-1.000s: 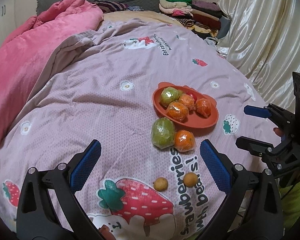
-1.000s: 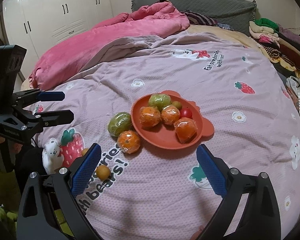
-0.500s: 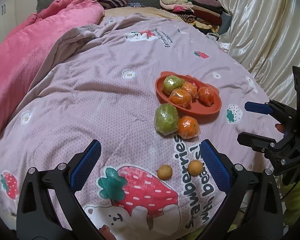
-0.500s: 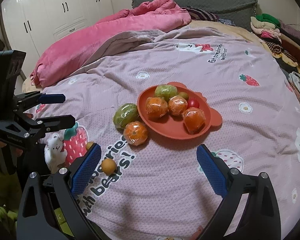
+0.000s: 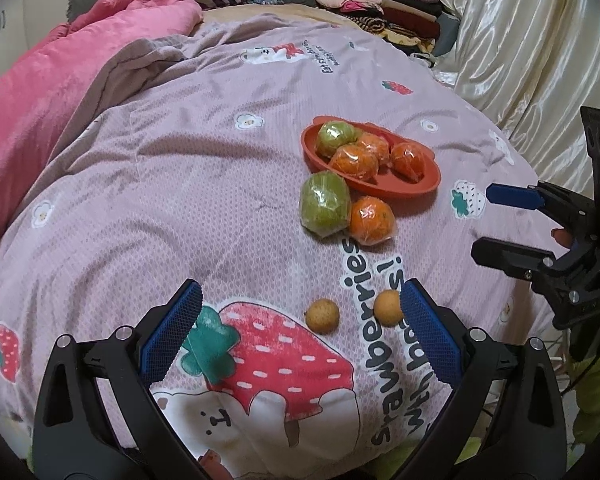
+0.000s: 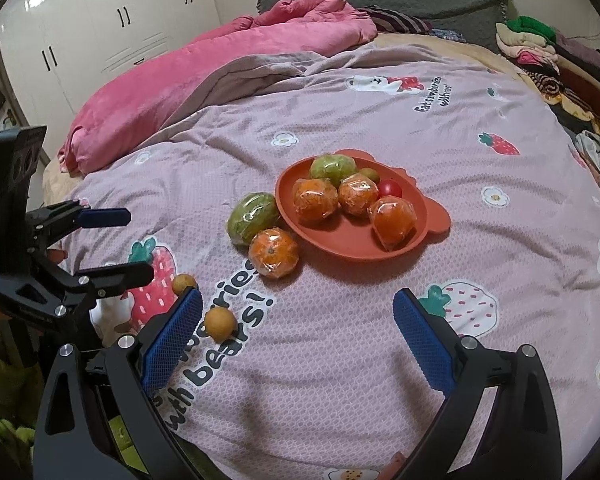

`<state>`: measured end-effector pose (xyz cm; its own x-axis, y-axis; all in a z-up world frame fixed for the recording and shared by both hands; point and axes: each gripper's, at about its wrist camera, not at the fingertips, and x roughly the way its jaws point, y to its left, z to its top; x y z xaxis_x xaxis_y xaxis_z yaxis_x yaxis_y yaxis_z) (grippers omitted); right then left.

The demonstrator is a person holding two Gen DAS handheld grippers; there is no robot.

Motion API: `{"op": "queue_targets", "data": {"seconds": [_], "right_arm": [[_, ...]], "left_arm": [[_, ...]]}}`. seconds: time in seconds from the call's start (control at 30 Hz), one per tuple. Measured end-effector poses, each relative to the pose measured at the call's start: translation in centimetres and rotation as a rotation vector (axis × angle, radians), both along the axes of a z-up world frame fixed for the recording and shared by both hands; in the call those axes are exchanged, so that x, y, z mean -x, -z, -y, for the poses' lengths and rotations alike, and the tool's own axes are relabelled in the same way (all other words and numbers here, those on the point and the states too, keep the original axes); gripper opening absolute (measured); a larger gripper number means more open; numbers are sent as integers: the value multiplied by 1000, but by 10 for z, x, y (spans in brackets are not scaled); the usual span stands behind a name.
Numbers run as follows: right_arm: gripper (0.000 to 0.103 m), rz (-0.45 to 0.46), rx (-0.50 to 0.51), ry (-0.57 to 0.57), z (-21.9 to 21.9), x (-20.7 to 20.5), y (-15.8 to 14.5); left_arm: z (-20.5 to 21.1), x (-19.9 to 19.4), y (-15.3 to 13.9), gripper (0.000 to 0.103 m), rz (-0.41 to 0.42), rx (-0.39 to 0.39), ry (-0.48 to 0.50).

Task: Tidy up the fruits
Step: 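Move both open tools toward the remaining wrapped orange and brown fruits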

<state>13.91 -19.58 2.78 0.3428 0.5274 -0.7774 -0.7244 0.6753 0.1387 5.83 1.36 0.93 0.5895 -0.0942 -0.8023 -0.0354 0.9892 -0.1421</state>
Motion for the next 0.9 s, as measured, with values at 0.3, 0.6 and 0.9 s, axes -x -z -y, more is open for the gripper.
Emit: {"op": "queue_targets", "data": {"seconds": [0.3,0.6,0.9], "right_arm": [[96,-21,6,0,-1,3,11],[96,-49,9,5,-1,2,22],[96,-85,-2,1,-7,-2,34]], "left_arm": [[4,8,13,93,-17,-9,14],[11,10,25,82,-33,-10,52],[18,2,37,44,-46,2,97]]}}
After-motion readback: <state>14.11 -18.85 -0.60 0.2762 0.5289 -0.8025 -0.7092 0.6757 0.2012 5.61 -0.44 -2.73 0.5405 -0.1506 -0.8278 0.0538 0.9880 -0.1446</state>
